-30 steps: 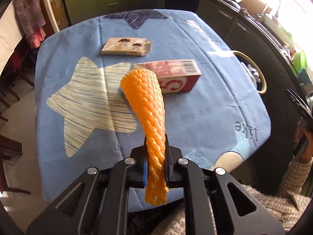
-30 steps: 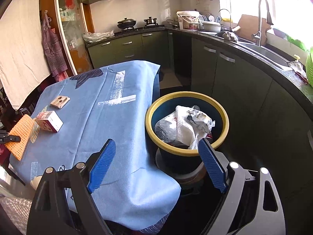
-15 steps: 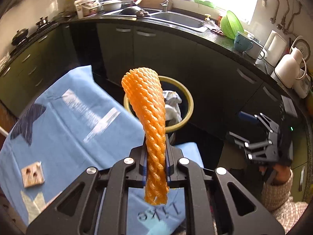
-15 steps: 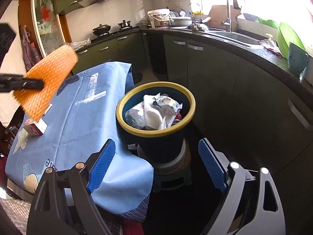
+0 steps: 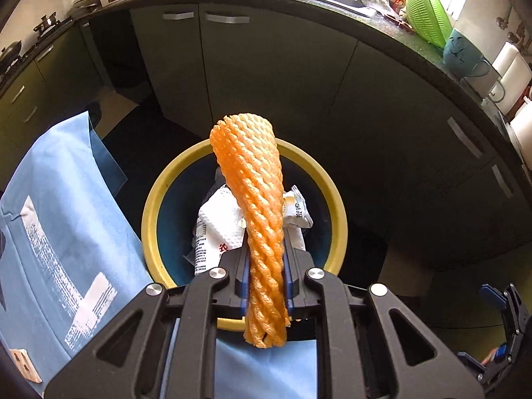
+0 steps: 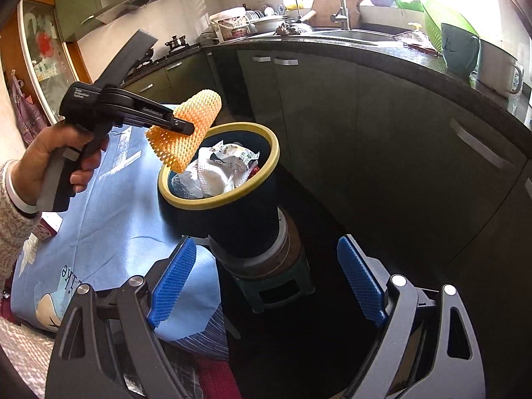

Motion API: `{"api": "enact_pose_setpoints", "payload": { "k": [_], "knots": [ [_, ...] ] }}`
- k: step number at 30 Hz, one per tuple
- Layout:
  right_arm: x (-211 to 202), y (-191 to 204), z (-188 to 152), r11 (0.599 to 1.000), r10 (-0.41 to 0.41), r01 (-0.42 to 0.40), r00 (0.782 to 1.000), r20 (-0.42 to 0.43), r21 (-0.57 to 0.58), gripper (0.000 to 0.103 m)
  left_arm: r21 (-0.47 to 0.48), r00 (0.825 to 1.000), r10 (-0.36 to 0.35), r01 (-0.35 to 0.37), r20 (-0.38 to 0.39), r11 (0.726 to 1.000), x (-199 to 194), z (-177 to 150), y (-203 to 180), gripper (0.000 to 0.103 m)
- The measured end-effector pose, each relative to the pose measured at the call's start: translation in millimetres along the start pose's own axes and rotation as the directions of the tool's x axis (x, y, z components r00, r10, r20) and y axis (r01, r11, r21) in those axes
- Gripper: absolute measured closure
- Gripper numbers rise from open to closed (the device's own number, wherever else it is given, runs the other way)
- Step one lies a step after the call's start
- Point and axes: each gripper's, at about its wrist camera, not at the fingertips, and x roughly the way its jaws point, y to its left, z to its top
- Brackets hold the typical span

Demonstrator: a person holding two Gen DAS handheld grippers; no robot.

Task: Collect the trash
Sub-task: 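Drop the orange foam net into the bin with the left gripper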

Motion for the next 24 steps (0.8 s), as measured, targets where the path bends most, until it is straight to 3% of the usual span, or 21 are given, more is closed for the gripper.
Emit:
{"api": "enact_pose_setpoints", "payload": {
  "k": [4,6,8,11,16,24],
  "knots": [
    [2,-2,0,1.000,0.006,-0.006,1.000,-0.002,0.005,0.017,-0.007,0.999,0.028,-0.028,-0.016,1.000,12,5,1,0.086],
    [4,-2,-1,1.000,0.008,-0.008,1.000,-0.003,0.005,0.017,-0.007,0.999,0.046,-0.046,-0.018,0.999,16,9,-2,0.077],
    [5,-1,-1,1.000,0.011,-0.011,1.000,-0.004,0.005,0.017,-0.003,0.998,0.069,-0.069,-0.011,0.998,14,9,-4,0.054],
    [8,0,-2,1.000,0.012,-0.012,1.000,-0.011,0.007,0.017,0.004,0.996,0.089,-0.089,0.009,0.996,2,8,-1,0.043],
    [9,3,-1,1.000,0.014,-0.014,1.000,-0.016,-0.001,0.017,-0.038,0.998,0.055,-0.054,0.033,0.998,-33,2,9,0.041],
    [8,18,3,0.998,0.030,-0.031,1.000,-0.006,-0.047,0.017,-0.074,0.988,0.025,-0.014,0.154,0.997,-140,-47,33,0.035]
  ]
}}
